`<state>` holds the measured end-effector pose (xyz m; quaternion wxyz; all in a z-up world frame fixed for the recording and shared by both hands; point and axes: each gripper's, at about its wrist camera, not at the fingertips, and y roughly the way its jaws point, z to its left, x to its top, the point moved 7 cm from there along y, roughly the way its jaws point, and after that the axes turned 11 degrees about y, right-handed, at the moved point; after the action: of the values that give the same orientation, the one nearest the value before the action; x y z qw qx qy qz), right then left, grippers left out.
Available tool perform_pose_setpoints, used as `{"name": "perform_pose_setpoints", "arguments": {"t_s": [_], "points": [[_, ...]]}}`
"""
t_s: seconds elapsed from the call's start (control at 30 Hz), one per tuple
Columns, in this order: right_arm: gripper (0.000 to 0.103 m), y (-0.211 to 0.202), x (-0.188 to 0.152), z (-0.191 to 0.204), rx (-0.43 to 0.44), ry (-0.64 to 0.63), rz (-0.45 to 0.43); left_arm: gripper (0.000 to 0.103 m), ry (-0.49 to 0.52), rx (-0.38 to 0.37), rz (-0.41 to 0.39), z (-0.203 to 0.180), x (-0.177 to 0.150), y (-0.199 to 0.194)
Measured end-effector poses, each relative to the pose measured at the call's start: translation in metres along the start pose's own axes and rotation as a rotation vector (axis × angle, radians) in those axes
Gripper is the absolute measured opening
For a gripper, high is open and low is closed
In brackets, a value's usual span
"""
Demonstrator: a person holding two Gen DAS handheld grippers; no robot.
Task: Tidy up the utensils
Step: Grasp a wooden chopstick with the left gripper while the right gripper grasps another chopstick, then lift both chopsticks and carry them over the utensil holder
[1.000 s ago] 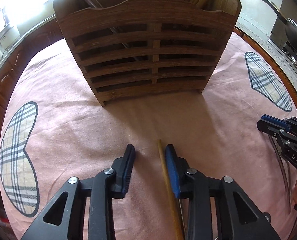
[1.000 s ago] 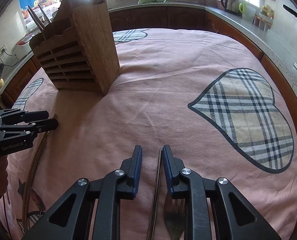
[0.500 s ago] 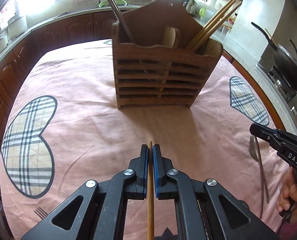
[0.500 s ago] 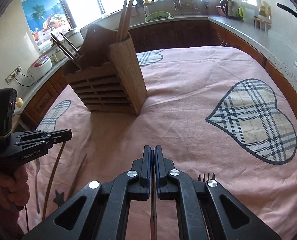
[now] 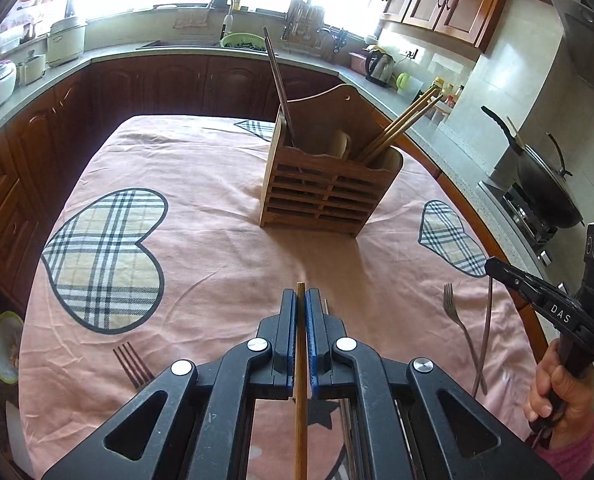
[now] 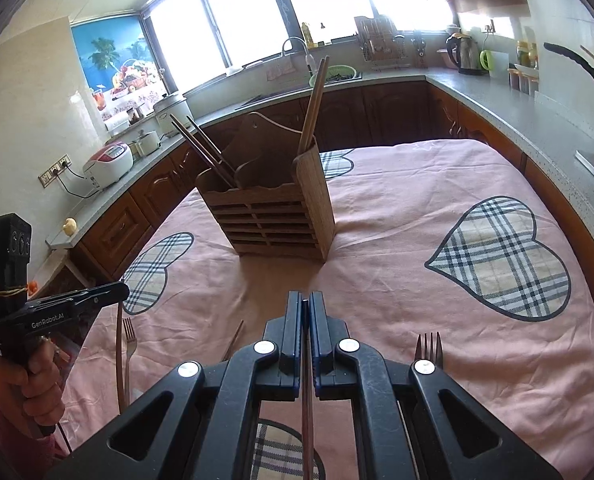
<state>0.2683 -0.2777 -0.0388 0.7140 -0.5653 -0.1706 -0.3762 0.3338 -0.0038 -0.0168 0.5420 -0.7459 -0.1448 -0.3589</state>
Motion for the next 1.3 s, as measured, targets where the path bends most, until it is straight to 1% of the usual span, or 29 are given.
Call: {"name": "perform_pose_setpoints", "arguments": {"t_s": [0.3, 0.57, 0.87, 1.3], "points": [[0.003, -0.030, 0.003, 0.018, 0.009, -0.031, -0.063, 0.003, 0.001, 0.003, -0.069, 0.001, -0.010, -0.056], [0.003, -0.049, 0.008, 0.025, 0.013, -0.037, -0.111, 0.003, -0.004, 0.016, -0.126, 0.004, -0.009, -0.087], [0.003, -0.066, 0.014, 0.030, 0.014, -0.036, -0.161, 0.003, -0.023, 0.025, -0.158, 0.010, -0.008, -0.101], [0.003, -0.073, 0.018, 0.037, 0.029, -0.040, -0.187, 0.003, -0.047, 0.035, -0.193, 0.023, -0.003, -0.110]]}}
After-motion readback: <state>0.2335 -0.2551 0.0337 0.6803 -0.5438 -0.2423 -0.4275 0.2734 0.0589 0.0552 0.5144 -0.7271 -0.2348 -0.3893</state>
